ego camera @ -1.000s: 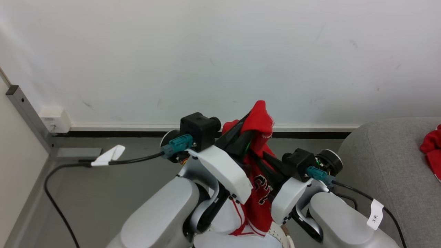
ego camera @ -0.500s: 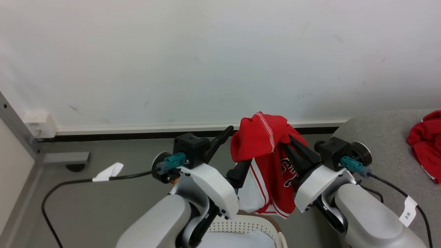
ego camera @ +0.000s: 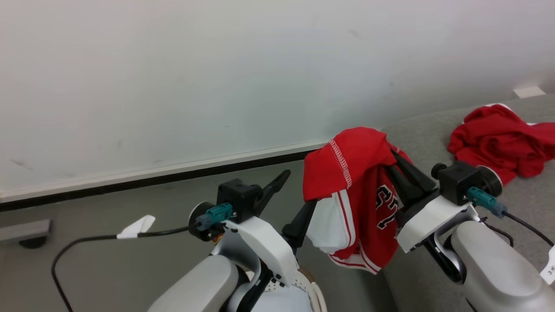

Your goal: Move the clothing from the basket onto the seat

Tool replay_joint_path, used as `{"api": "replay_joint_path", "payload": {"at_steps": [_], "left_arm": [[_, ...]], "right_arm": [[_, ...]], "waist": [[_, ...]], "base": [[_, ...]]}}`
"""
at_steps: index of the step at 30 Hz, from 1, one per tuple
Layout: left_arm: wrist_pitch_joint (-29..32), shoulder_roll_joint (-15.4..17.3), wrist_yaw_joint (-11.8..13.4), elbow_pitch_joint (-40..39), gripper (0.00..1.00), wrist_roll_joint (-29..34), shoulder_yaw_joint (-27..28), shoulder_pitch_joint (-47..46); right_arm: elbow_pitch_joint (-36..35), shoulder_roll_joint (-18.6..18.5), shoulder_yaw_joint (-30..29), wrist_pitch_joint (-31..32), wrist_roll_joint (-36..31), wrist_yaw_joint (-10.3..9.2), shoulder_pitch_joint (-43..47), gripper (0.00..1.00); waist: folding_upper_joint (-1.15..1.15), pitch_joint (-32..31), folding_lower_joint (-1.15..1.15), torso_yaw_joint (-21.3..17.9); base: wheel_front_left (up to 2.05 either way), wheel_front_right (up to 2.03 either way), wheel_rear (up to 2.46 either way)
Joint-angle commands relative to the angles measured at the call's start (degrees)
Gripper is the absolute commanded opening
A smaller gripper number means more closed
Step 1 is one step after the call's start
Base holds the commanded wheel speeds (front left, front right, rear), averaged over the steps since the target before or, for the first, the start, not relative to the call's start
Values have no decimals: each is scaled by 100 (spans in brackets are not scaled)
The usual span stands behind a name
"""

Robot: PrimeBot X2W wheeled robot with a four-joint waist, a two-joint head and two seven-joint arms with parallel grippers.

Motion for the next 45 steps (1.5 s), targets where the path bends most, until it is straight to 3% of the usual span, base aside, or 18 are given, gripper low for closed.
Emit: {"api": "replay_joint_path", "payload": {"at_steps": [1, 13, 23, 34, 39, 45], "left_arm": [[-57, 15, -5, -5, 100, -2, -4, 86], [-120, -68, -15, 69, 100, 0, -128, 127], [-134, -116, -29, 132, 100, -22, -197, 93], [10, -152, -43, 15, 100, 100, -328, -171], [200, -198, -110, -76, 100, 264, -433, -650], [431, -323, -238, -133, 100, 570, -525, -1429]], "right_arm": [[-58, -79, -77, -21, -52, -15, 54, 0], [-620, -584, -594, -22, -110, -15, 258, 0], [-960, -788, -910, 31, -113, -15, 495, 0], [-1197, -853, -1412, 104, -18, -15, 439, 0], [-1239, -1042, -1922, 155, 120, -15, -28, 0], [-1037, -1588, -2661, 276, 179, -15, -1007, 0]], "waist": [[0, 47, 0, -281], [0, 136, 0, -1108], [0, 170, 0, -1357], [0, 630, 0, -1170], [0, 1402, 0, -910], [0, 2562, 0, -517]], "base": [[0, 0, 0], [0, 0, 0], [0, 0, 0], [0, 0, 0], [0, 0, 0], [0, 0, 0]]}}
